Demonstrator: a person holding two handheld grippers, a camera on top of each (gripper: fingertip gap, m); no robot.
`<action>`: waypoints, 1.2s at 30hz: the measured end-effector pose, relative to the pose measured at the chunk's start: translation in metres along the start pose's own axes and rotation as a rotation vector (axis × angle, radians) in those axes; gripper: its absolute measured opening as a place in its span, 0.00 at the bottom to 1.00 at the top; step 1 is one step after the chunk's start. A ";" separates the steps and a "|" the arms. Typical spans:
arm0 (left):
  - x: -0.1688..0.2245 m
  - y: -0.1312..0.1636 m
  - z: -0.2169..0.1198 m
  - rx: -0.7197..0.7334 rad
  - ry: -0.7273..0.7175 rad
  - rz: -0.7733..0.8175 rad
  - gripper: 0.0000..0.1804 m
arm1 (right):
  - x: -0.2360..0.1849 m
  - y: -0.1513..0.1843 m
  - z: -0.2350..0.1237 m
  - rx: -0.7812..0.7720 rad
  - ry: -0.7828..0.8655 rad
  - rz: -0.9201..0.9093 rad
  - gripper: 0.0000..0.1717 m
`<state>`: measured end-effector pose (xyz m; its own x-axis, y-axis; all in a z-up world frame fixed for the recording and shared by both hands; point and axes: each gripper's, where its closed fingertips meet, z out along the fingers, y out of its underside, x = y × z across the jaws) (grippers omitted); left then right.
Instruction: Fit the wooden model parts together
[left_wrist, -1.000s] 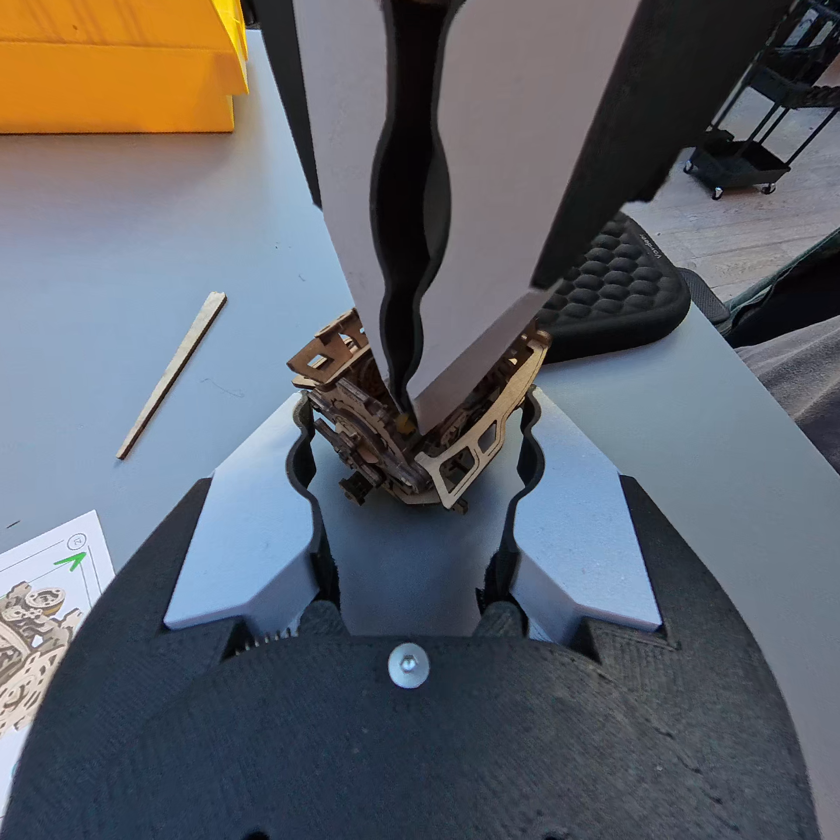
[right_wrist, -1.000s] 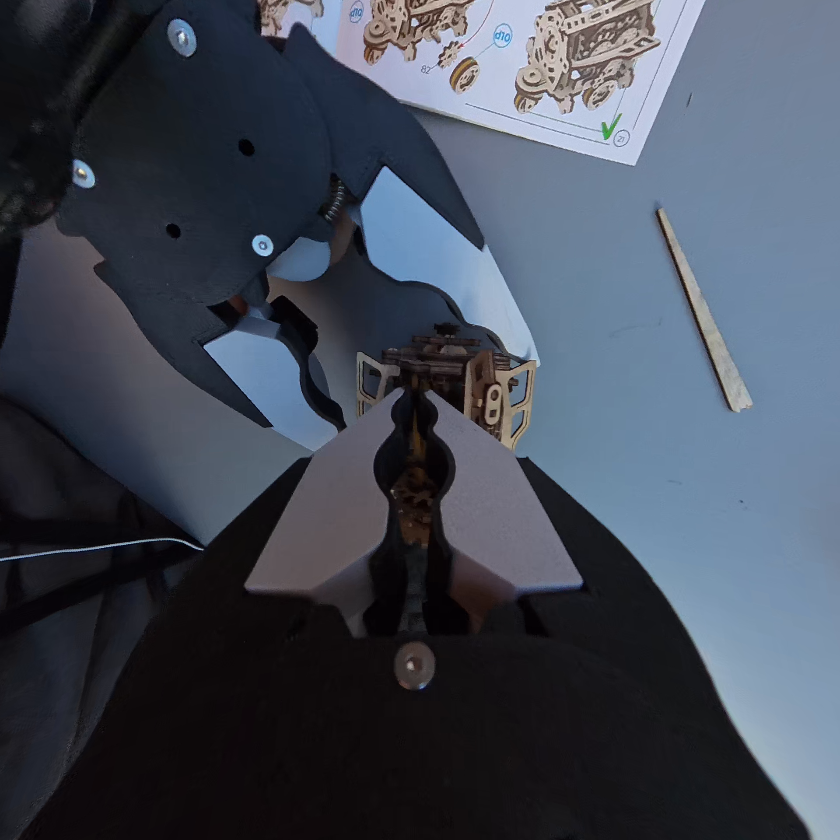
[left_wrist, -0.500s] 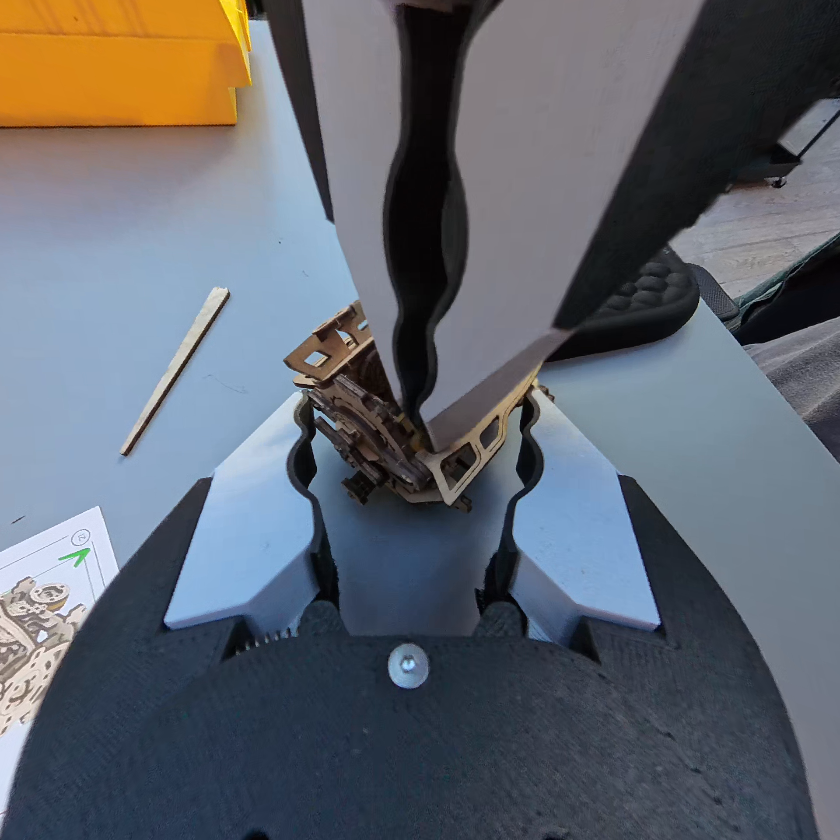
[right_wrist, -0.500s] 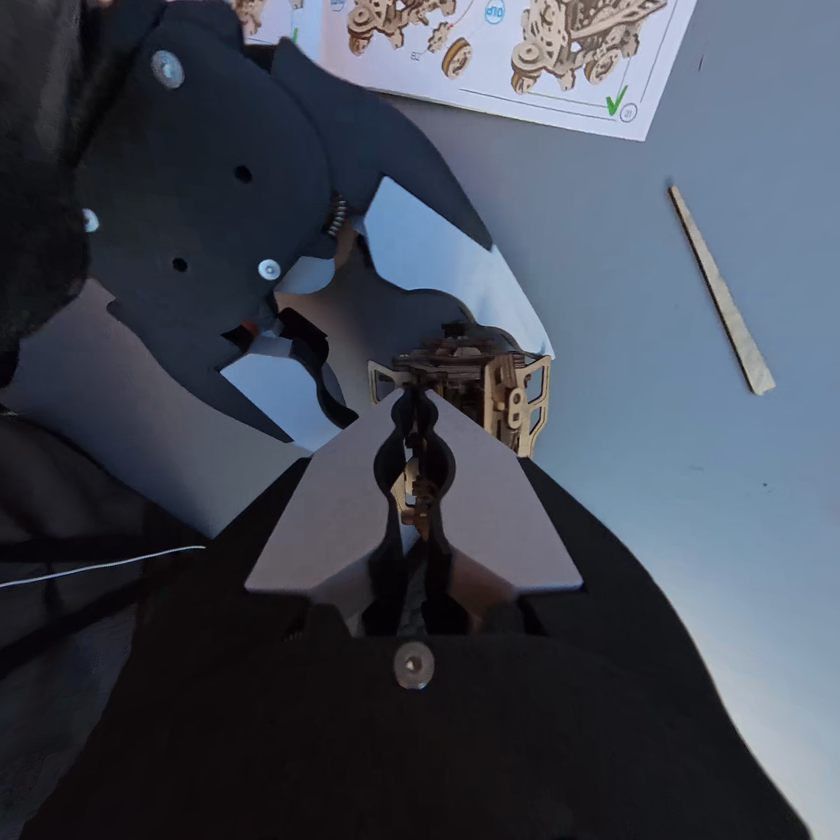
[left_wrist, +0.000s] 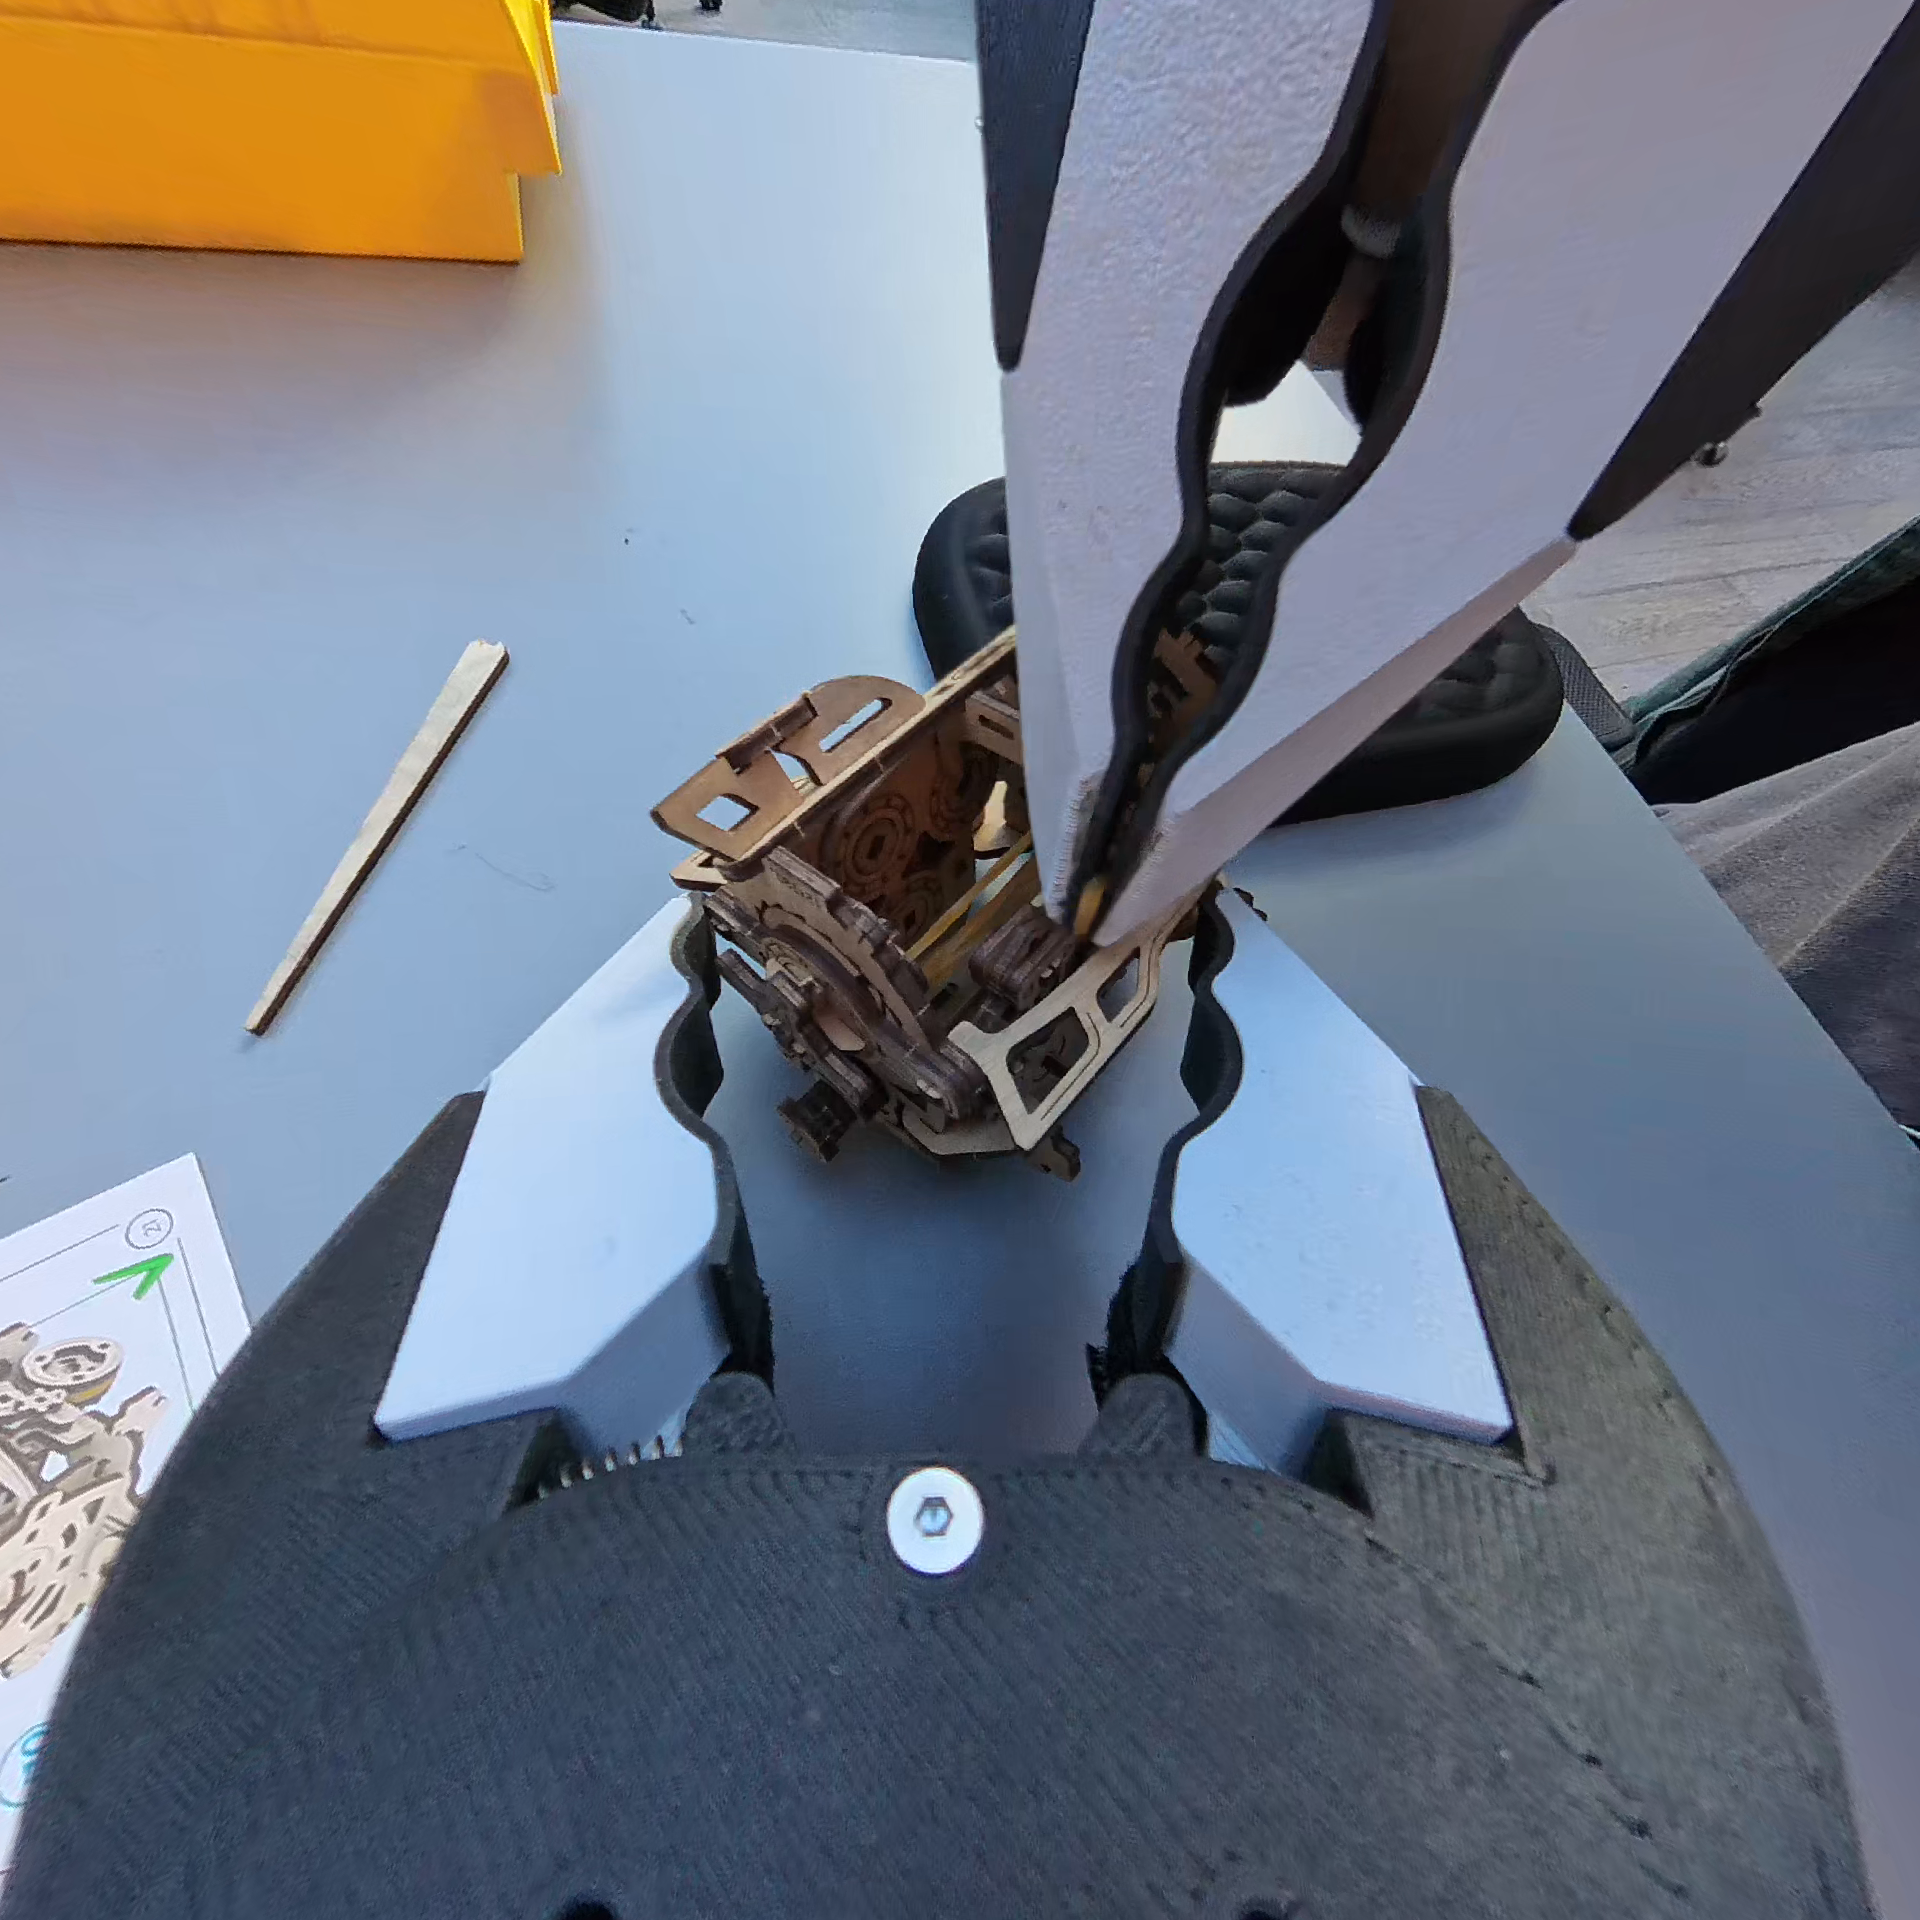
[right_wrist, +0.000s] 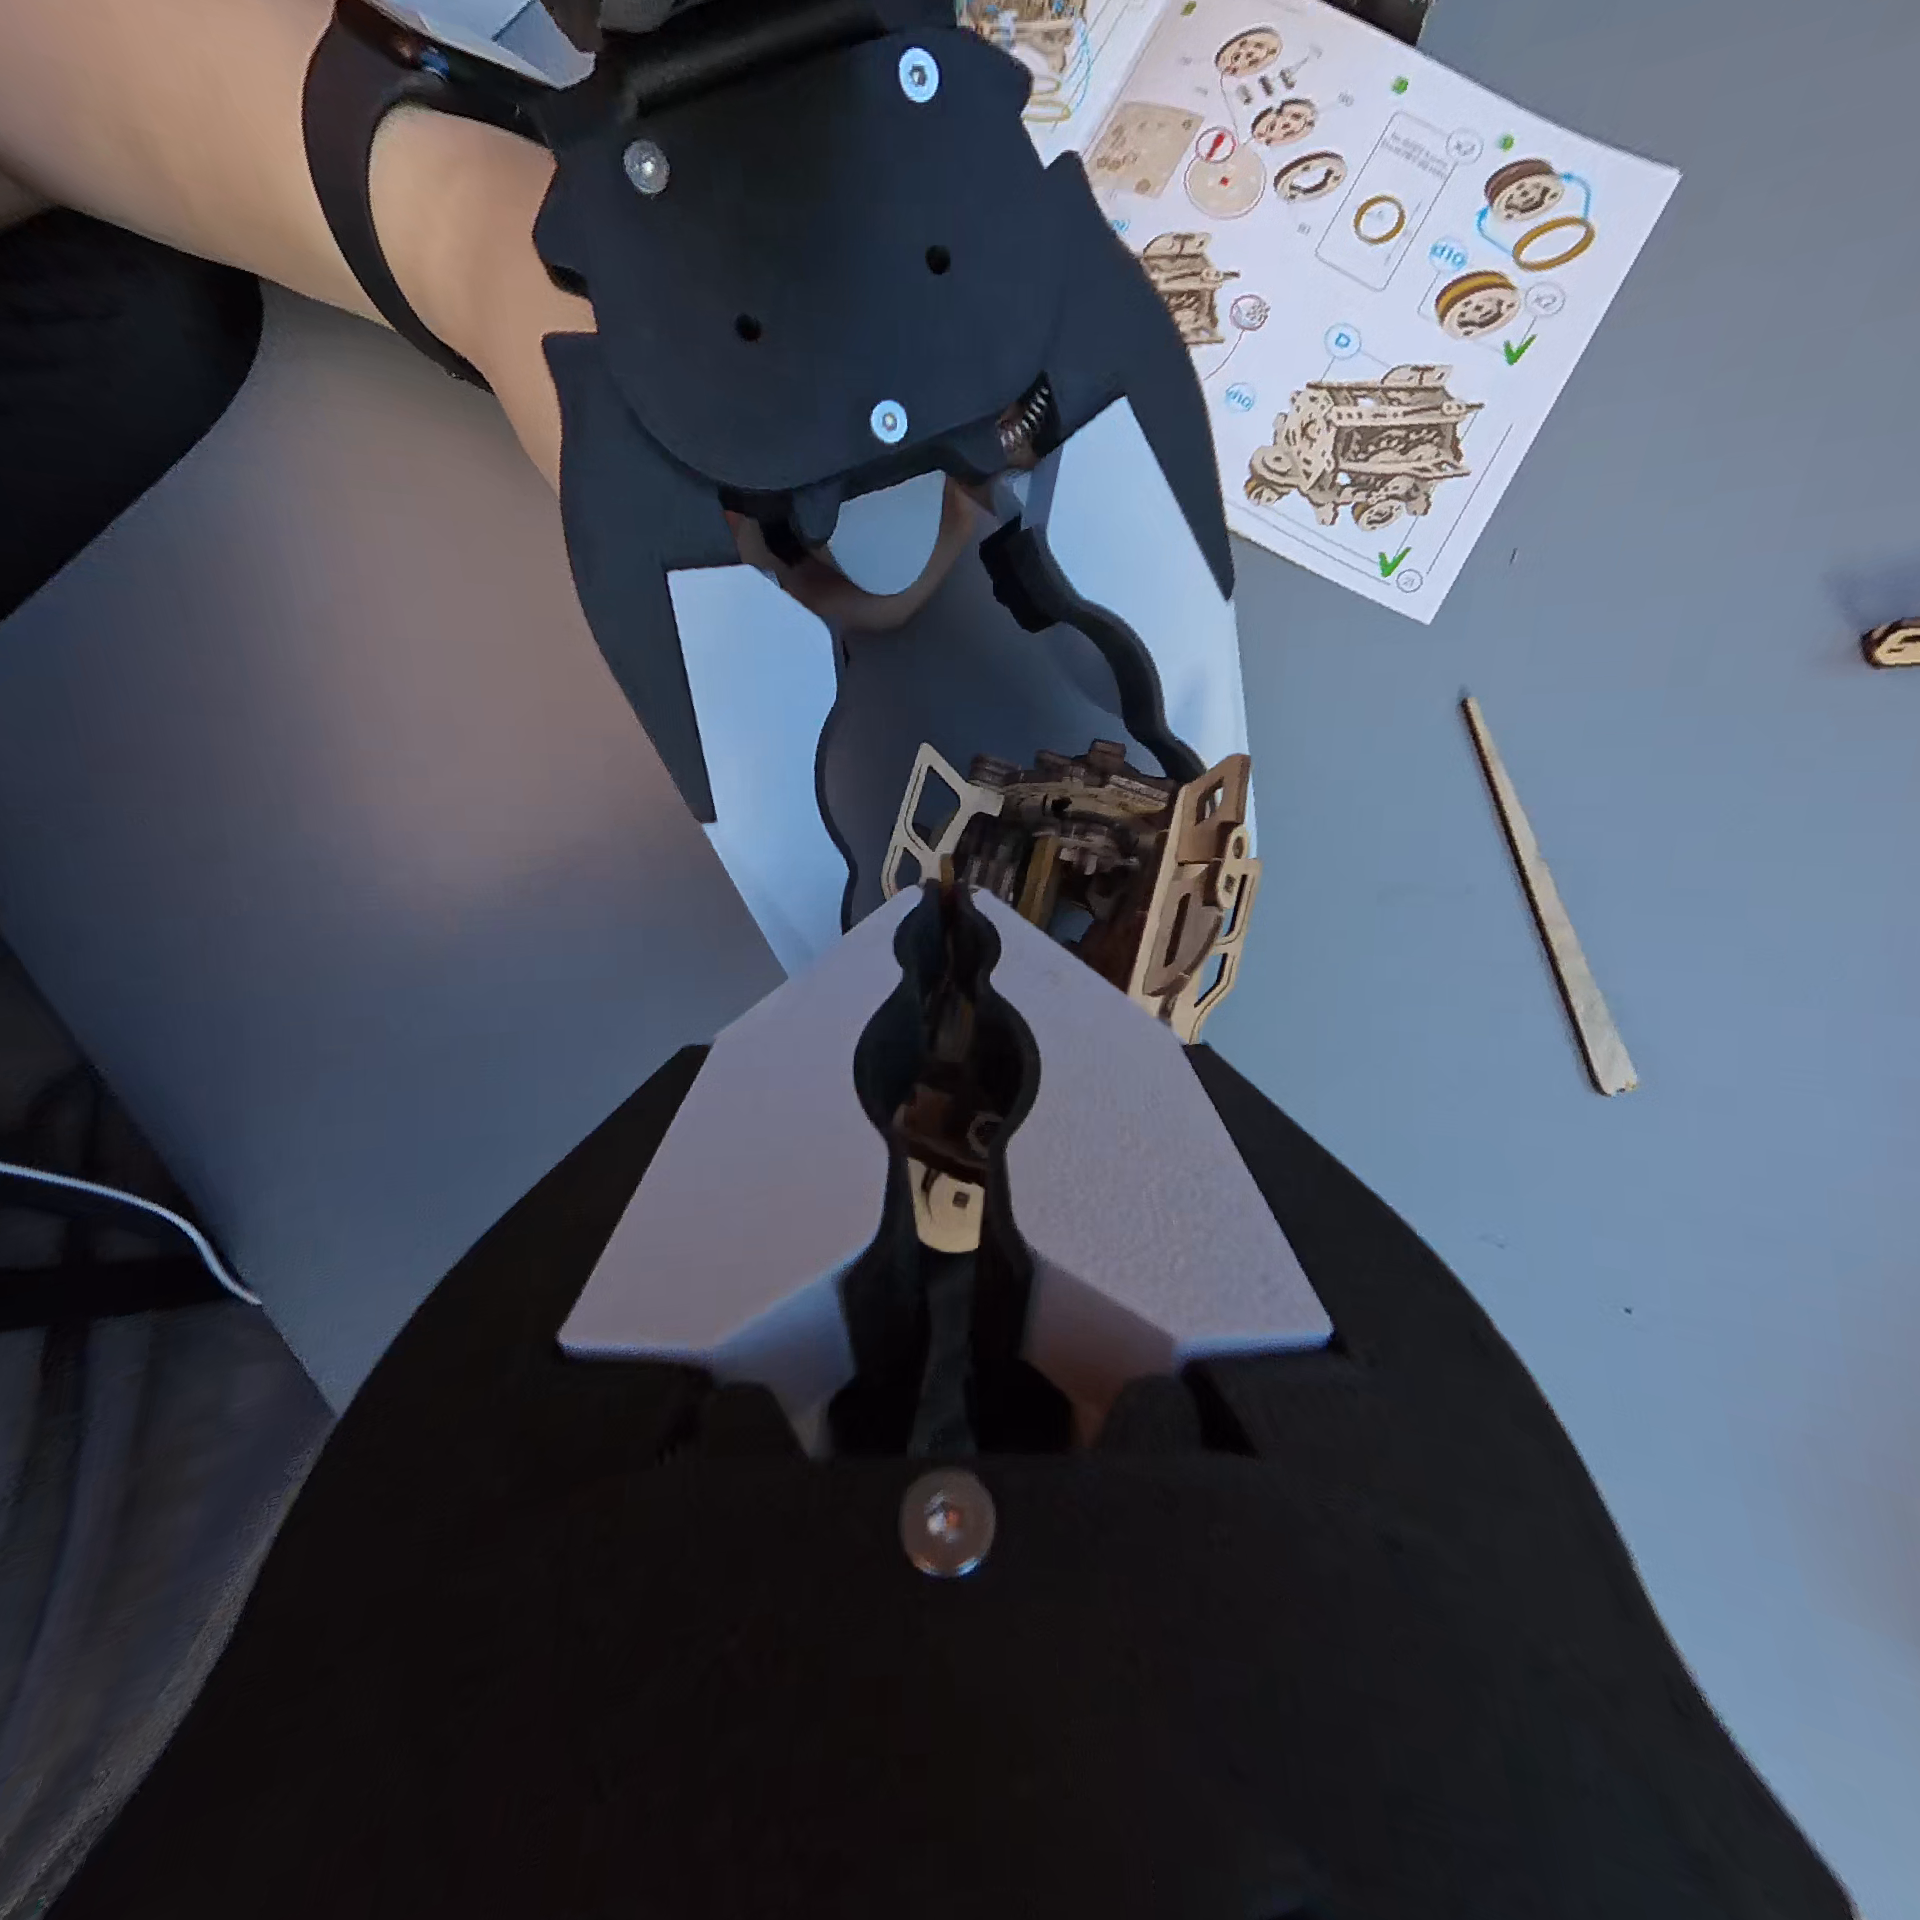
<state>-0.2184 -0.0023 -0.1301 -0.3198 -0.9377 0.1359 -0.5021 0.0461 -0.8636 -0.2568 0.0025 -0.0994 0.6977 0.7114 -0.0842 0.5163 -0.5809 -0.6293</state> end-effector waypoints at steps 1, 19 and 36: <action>0.000 0.000 0.000 0.000 0.000 -0.001 0.50 | 0.001 -0.001 0.000 0.023 0.009 -0.015 0.00; -0.008 0.001 -0.004 -0.001 0.019 -0.024 0.50 | 0.014 -0.013 -0.002 0.163 -0.021 0.045 0.00; -0.010 0.002 -0.004 -0.010 0.006 -0.006 0.48 | 0.015 -0.015 0.003 0.108 0.045 -0.078 0.00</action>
<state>-0.2197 0.0083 -0.1315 -0.3213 -0.9360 0.1440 -0.5119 0.0437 -0.8580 -0.2560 0.0233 -0.0937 0.6801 0.7331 0.0014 0.5154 -0.4767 -0.7122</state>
